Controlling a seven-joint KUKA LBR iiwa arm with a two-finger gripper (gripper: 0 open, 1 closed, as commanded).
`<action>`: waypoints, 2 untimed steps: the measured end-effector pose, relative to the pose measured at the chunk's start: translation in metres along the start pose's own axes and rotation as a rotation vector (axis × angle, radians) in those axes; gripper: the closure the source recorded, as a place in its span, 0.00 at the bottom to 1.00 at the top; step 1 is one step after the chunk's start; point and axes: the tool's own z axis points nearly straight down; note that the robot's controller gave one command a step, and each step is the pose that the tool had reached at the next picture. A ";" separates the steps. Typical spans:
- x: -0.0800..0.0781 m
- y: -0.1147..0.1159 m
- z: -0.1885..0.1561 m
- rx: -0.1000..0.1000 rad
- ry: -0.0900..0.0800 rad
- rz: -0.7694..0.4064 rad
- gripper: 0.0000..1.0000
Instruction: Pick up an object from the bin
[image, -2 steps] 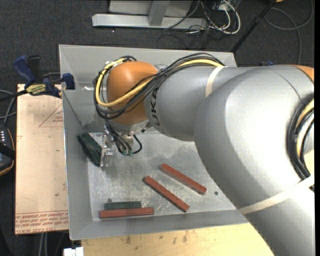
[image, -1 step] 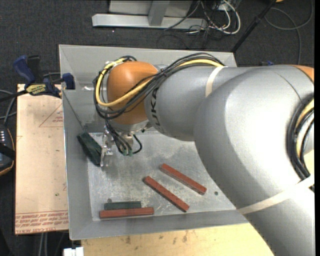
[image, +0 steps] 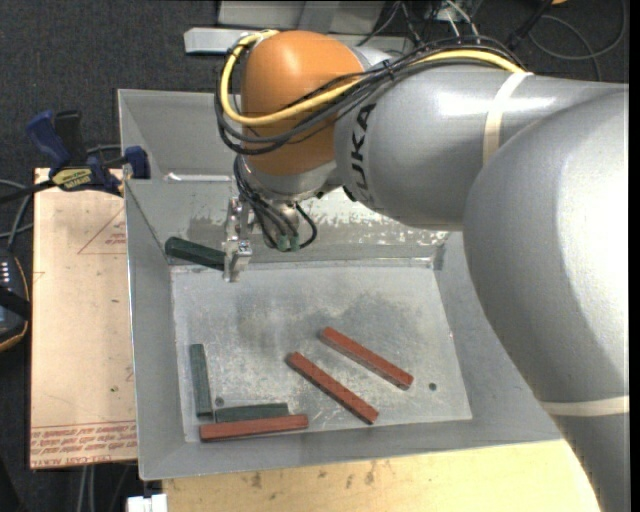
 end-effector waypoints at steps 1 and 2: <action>0.000 0.000 0.000 0.000 0.000 0.000 1.00; 0.000 0.000 -0.001 0.000 0.001 -0.006 1.00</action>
Offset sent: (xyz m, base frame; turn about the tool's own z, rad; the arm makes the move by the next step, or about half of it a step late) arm -0.0119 -0.0604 0.1186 -0.4057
